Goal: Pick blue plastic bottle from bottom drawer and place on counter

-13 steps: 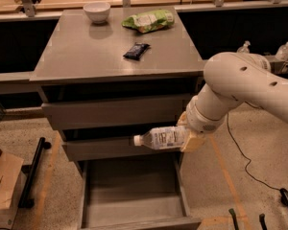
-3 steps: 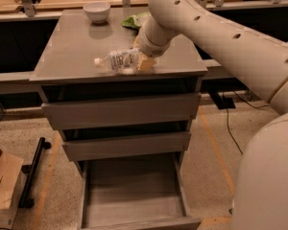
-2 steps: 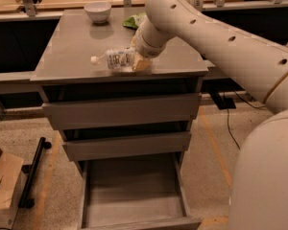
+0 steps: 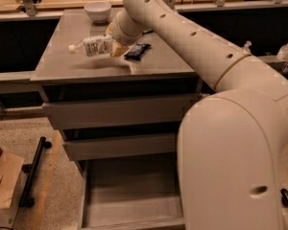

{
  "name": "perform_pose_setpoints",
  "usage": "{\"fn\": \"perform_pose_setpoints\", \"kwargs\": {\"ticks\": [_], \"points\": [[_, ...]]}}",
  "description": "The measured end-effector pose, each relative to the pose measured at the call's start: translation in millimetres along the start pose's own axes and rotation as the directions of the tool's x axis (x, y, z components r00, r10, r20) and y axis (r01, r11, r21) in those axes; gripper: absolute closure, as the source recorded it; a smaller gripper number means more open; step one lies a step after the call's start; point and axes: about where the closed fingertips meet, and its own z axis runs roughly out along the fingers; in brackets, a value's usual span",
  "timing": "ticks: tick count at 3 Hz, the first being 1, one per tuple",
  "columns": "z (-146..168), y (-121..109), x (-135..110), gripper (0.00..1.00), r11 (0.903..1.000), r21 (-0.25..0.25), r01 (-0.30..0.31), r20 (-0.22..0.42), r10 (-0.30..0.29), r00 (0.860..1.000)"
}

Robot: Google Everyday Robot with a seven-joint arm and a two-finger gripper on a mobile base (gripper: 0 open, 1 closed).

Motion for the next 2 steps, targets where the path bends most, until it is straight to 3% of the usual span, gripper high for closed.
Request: {"fn": "perform_pose_setpoints", "kwargs": {"ticks": [1,2], "points": [[32.1,-25.9,-19.2,0.84,0.9982,0.004,0.059,0.05,-0.06,0.997],[52.7,-48.1,-31.7,0.6,0.9963,0.018,0.084,0.083,-0.085,0.993]]}}
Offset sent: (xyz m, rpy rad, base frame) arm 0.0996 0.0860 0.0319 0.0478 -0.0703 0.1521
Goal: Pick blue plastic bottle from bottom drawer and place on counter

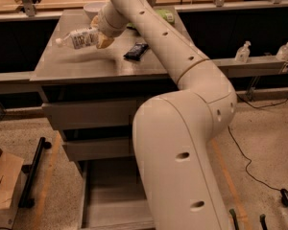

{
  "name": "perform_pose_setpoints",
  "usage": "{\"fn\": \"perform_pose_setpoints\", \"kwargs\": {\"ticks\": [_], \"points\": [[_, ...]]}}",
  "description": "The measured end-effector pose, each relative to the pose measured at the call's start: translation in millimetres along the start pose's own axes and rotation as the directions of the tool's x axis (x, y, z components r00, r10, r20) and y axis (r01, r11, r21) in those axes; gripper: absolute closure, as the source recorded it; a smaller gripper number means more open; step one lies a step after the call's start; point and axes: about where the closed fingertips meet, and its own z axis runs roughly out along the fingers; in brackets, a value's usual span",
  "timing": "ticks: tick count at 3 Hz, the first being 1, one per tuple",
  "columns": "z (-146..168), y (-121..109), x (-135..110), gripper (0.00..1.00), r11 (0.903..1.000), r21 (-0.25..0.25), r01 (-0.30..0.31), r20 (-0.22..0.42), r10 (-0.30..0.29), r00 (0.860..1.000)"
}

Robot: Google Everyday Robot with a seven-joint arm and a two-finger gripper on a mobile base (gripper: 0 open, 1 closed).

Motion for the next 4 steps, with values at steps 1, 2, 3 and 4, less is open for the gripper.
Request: {"fn": "perform_pose_setpoints", "kwargs": {"ticks": [1,2,3,4], "points": [[12.8,-9.0,2.6,0.38,1.0,0.007,-0.003,-0.005,0.003,1.0],[9.0,-21.0,13.2,0.13,0.9993,0.038,-0.006,-0.048,0.008,0.999],[-6.3,-31.7,27.2,0.0,0.9968,0.078,-0.018,-0.102,0.026,0.994],[-6.1,-31.8,27.4,0.0,0.9967,0.079,-0.019,-0.106,0.027,0.994]]}}
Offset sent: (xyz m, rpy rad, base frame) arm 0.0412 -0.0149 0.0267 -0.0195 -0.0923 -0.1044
